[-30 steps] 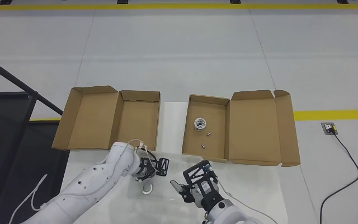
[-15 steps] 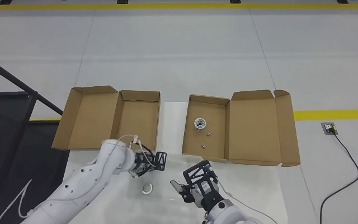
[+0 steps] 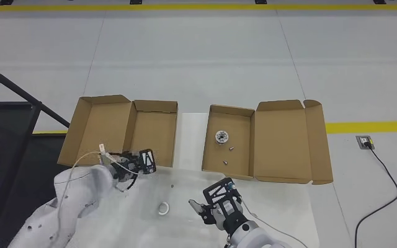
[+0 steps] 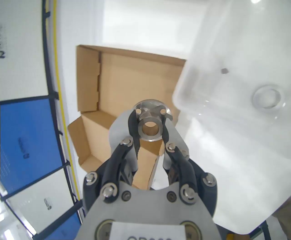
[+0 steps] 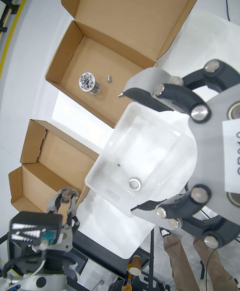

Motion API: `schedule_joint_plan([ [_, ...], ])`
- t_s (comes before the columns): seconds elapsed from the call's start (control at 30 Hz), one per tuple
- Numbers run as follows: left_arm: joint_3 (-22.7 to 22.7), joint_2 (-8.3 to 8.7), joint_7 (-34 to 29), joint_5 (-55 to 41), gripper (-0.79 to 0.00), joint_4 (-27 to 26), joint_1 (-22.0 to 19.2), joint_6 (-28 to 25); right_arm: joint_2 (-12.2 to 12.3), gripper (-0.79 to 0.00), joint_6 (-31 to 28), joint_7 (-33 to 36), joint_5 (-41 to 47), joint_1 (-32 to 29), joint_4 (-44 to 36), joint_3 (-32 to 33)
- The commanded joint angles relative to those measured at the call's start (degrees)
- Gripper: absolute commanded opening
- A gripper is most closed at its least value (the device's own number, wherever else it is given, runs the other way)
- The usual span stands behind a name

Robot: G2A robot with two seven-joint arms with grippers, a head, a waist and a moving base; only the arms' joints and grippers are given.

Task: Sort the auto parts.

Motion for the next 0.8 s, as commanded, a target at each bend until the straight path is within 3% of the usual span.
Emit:
schedule_joint_plan([
  [0.0,-4.6,0.54,3.8,0.6,-0.785,-0.3,3.4,3.0,0.0,0.0,0.0,0.0,0.0,0.0,0.0,0.0],
  [0.17,-11.2,1.33,15.1,3.3,-0.785,1.6,9.7,7.2,0.0,0.0,0.0,0.0,0.0,0.0,0.0,0.0],
  [0.57,-11.1,1.28,15.2,3.3,-0.785,1.8,9.9,7.5,0.0,0.0,0.0,0.0,0.0,0.0,0.0,0.0],
  [0.67,-10.4,0.86,16.1,1.6,-0.785,4.7,9.0,8.9,0.0,0.0,0.0,0.0,0.0,0.0,0.0,0.0],
  [0.77,-7.2,0.13,16.3,2.0,-0.785,9.5,4.8,9.7,0.0,0.0,0.0,0.0,0.0,0.0,0.0,0.0],
])
